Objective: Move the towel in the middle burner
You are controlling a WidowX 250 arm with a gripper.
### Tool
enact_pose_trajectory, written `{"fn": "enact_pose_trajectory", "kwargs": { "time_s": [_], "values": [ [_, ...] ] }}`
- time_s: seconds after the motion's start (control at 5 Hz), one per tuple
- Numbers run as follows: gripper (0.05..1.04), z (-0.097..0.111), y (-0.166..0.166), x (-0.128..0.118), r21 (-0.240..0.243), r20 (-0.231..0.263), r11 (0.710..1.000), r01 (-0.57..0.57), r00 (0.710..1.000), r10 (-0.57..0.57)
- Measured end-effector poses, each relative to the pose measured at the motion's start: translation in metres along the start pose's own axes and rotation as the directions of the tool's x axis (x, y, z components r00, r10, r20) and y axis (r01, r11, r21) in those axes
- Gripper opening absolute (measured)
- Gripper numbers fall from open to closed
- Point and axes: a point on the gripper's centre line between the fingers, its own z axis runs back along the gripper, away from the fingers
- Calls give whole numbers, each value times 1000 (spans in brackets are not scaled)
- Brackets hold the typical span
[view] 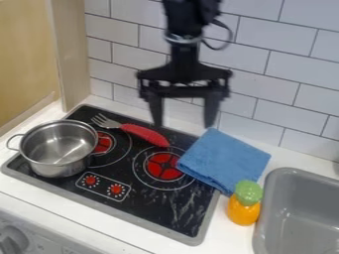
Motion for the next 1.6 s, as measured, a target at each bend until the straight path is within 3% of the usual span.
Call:
{"fn": "enact_pose_trajectory", "kwargs": {
  "time_s": [0.4,0.6,0.8,1.0,1.6],
  "values": [
    [999,-22,-45,27,2,13,1000,20,1000,-20],
    [999,-38,-44,30,37,-5,999,0,1000,0],
    [999,-46,-42,38,29,13,999,-26,1000,25],
    [999,-69,-37,35,56,-6,998,-34,999,34],
    [999,-89,-21,17,72,-7,996,-53,999,54]
  ]
}}
